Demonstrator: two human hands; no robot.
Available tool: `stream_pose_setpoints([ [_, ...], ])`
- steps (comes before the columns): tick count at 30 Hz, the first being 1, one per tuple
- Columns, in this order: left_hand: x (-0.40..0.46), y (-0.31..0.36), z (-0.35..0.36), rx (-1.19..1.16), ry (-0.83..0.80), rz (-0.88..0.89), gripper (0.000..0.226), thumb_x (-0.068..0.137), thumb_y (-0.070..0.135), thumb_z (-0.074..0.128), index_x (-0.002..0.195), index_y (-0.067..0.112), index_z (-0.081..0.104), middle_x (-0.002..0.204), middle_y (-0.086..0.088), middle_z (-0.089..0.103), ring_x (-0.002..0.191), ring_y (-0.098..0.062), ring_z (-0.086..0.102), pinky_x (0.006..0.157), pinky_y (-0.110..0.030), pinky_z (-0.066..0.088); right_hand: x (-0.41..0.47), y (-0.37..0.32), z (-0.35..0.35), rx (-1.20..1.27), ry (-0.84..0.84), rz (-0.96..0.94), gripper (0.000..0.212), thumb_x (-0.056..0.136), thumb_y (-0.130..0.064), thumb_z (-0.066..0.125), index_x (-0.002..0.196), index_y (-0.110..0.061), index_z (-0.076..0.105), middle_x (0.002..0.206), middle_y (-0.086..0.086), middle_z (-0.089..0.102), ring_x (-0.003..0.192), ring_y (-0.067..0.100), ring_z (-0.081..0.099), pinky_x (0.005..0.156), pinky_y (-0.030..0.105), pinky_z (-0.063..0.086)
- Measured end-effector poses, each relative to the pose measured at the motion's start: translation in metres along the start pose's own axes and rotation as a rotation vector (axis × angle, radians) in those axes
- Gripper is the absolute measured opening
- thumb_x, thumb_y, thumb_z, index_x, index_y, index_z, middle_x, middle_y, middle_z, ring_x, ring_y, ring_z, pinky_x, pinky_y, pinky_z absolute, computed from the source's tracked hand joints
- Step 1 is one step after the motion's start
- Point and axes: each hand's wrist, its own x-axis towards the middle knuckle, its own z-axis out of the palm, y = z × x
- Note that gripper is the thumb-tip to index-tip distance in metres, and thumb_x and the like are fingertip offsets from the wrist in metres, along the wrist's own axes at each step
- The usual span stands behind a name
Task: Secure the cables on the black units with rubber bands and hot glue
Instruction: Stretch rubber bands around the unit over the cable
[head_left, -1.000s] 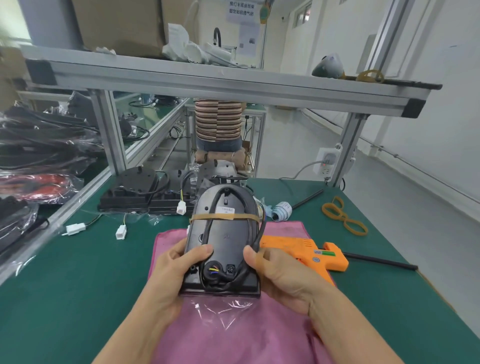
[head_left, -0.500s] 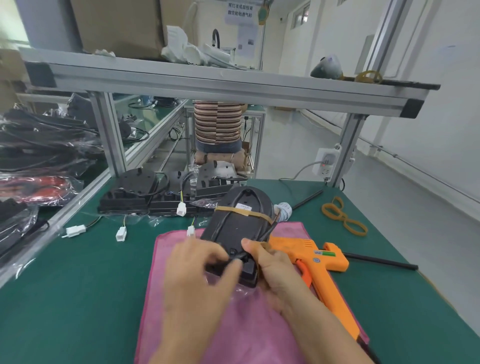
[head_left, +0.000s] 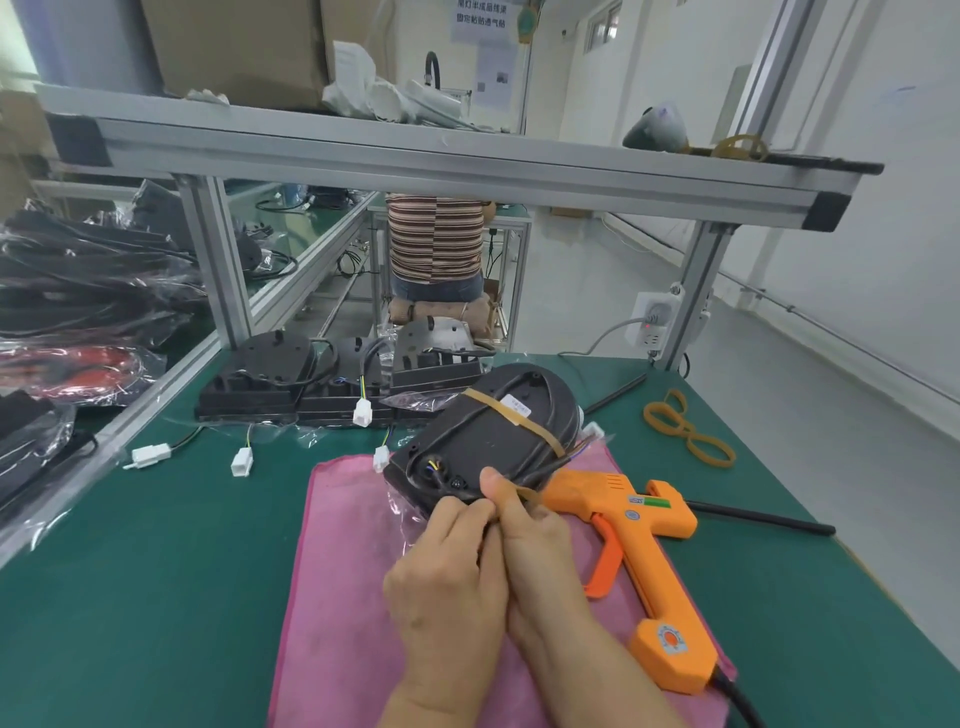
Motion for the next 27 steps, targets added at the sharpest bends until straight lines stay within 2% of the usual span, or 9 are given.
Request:
stream_pose_setpoints([
  [3,-0.002,-0.004,-0.003,-0.342,-0.111,-0.215,0.022,0.077,0.003,0.071,0.067,0.023,0.068,0.066,0.013,0.050,0.059,-0.004,0.046,0.056,-0.015,0.037,0.000,0.000,-0.003,0.022,-0.039,0.012,0.034,0.087,-0.011,0.067,0.056,-0.012,0.053,0.048,0.002,0.047,0.042,0.014,0.046,0.043,0.021,0.043],
  [5,-0.004,-0.004,-0.010,-0.569,-0.242,-0.274,0.018,0.069,0.013,0.072,0.060,0.025,0.061,0.071,0.010,0.051,0.064,-0.003,0.046,0.060,-0.011,0.035,0.001,-0.001,-0.006,-0.027,-0.032,-0.028,0.034,0.087,-0.014,0.067,0.054,-0.014,0.060,0.052,0.003,0.051,0.047,0.015,0.049,0.046,0.023,0.045],
  [8,-0.005,-0.008,-0.020,-0.757,-0.448,-0.292,0.014,0.052,0.032,0.066,0.053,0.023,0.055,0.077,0.007,0.058,0.073,-0.006,0.051,0.067,-0.012,0.038,0.007,-0.005,-0.011,-0.099,0.049,-0.082,0.022,0.085,-0.023,0.068,0.071,-0.006,0.062,0.067,0.011,0.056,0.062,0.021,0.049,0.053,0.027,0.044],
  [11,-0.002,-0.014,-0.033,-1.006,-0.580,-0.472,0.020,0.044,0.028,0.070,0.048,0.018,0.053,0.060,-0.012,0.051,0.065,-0.017,0.046,0.062,-0.015,0.040,0.010,-0.017,-0.017,-0.123,0.022,-0.094,0.029,0.077,-0.033,0.070,0.087,-0.006,0.063,0.080,0.015,0.057,0.072,0.028,0.049,0.067,0.040,0.041],
  [15,0.004,-0.033,-0.052,-0.870,-0.591,-0.459,0.022,0.049,0.029,0.074,0.048,0.014,0.058,0.051,-0.004,0.038,0.051,-0.010,0.031,0.050,-0.014,0.026,0.008,-0.020,-0.040,-0.178,-0.040,0.007,0.030,0.081,-0.022,0.064,0.096,0.003,0.071,0.093,0.022,0.073,0.085,0.039,0.069,0.085,0.049,0.054],
  [18,0.007,-0.040,-0.064,-0.779,-0.579,-0.434,0.020,0.052,0.024,0.077,0.049,0.010,0.063,0.049,-0.002,0.039,0.050,-0.008,0.031,0.049,-0.015,0.025,0.006,-0.016,-0.052,-0.262,-0.107,0.049,0.033,0.075,-0.019,0.068,0.097,0.005,0.072,0.096,0.025,0.072,0.091,0.045,0.068,0.089,0.055,0.053],
  [21,0.009,-0.036,-0.073,-0.753,-0.542,-0.437,0.030,0.045,0.037,0.072,0.048,0.009,0.064,0.045,0.000,0.040,0.045,-0.007,0.029,0.046,-0.012,0.025,0.006,-0.015,-0.052,-0.361,-0.154,0.025,0.046,0.066,-0.026,0.066,0.100,0.006,0.070,0.098,0.025,0.071,0.094,0.043,0.068,0.088,0.052,0.054],
  [25,0.026,-0.032,-0.075,-0.896,-0.524,-0.625,0.019,0.048,0.021,0.071,0.042,0.013,0.054,0.041,0.007,0.027,0.040,-0.007,0.019,0.040,-0.017,0.016,0.005,-0.019,-0.049,-0.467,-0.208,-0.019,0.036,0.062,-0.031,0.068,0.082,-0.002,0.074,0.084,0.020,0.073,0.076,0.029,0.069,0.075,0.047,0.055],
  [27,0.035,-0.039,-0.074,-0.957,-0.535,-0.769,0.021,0.051,0.010,0.066,0.045,0.016,0.046,0.040,0.009,0.018,0.037,-0.007,0.014,0.041,-0.018,0.010,0.003,-0.019,-0.051,-0.481,-0.247,-0.004,0.044,0.063,-0.028,0.067,0.094,0.003,0.072,0.096,0.026,0.071,0.087,0.036,0.068,0.085,0.052,0.052],
])
